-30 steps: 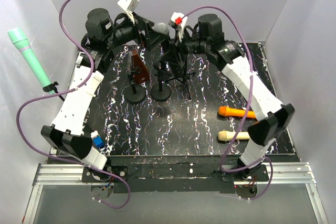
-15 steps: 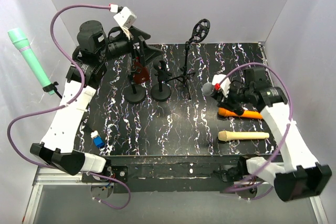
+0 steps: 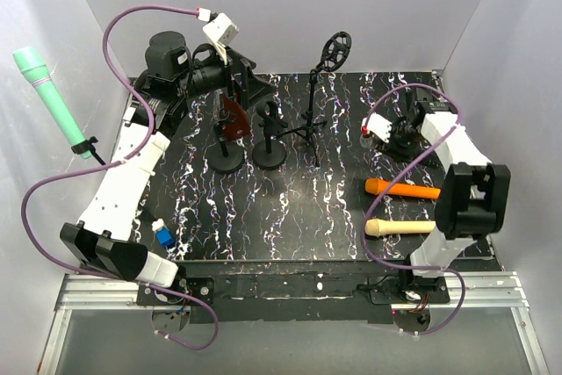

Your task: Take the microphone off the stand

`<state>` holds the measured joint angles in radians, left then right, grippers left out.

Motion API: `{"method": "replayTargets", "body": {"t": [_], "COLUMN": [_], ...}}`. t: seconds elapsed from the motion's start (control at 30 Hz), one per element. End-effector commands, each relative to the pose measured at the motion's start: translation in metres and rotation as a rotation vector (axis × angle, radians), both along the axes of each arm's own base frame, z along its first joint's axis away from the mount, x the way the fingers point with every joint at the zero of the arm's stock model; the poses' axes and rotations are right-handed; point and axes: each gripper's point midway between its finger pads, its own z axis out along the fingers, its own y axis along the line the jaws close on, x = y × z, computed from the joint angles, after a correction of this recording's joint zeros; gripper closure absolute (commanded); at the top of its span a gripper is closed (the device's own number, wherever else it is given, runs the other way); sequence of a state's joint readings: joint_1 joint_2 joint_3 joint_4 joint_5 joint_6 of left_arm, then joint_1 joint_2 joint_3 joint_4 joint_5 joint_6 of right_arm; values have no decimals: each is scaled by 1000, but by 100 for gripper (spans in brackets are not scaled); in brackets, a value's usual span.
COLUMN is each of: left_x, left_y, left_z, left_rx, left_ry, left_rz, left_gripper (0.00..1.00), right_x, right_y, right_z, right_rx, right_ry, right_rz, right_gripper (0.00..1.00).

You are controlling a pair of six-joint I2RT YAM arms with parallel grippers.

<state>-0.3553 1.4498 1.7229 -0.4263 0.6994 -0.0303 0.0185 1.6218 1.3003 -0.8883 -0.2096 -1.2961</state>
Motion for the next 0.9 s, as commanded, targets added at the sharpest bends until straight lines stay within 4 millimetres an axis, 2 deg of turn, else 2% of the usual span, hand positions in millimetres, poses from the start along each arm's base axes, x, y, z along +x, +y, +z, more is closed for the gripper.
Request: {"method": "replayTargets", "body": {"t": [0.0, 0.03, 0.13, 0.3, 0.5, 0.7, 0.87], "left_x": [-7, -6, -5, -5, -3, 0, 2], "left_y": [3, 4, 6, 9, 11, 10, 7], "left_z": [8, 9, 9, 7, 7, 6, 4], "left_rx": [2, 3, 8, 39, 54, 59, 61], "left_ry": [-40, -44, -40, -69, -80, -72, -66], "left_rz": [-5, -1, 13, 22, 36, 29, 19], "left_gripper": [7, 7, 7, 6, 6, 6, 6], "right_x": [44, 48, 53, 40, 28, 8, 2], "right_y": [-32, -45, -51, -43, -46, -48, -48], "right_z": [4, 1, -15, -27, -49, -66, -72], "right_rx": [-175, -185, -202, -169, -177, -189, -183], "right_ry": [-43, -30, 23, 110, 193, 288, 324], "right_rz": [16, -12, 4, 57, 42, 39, 8], "right_gripper": [96, 95, 91, 86, 82, 65, 56]}}
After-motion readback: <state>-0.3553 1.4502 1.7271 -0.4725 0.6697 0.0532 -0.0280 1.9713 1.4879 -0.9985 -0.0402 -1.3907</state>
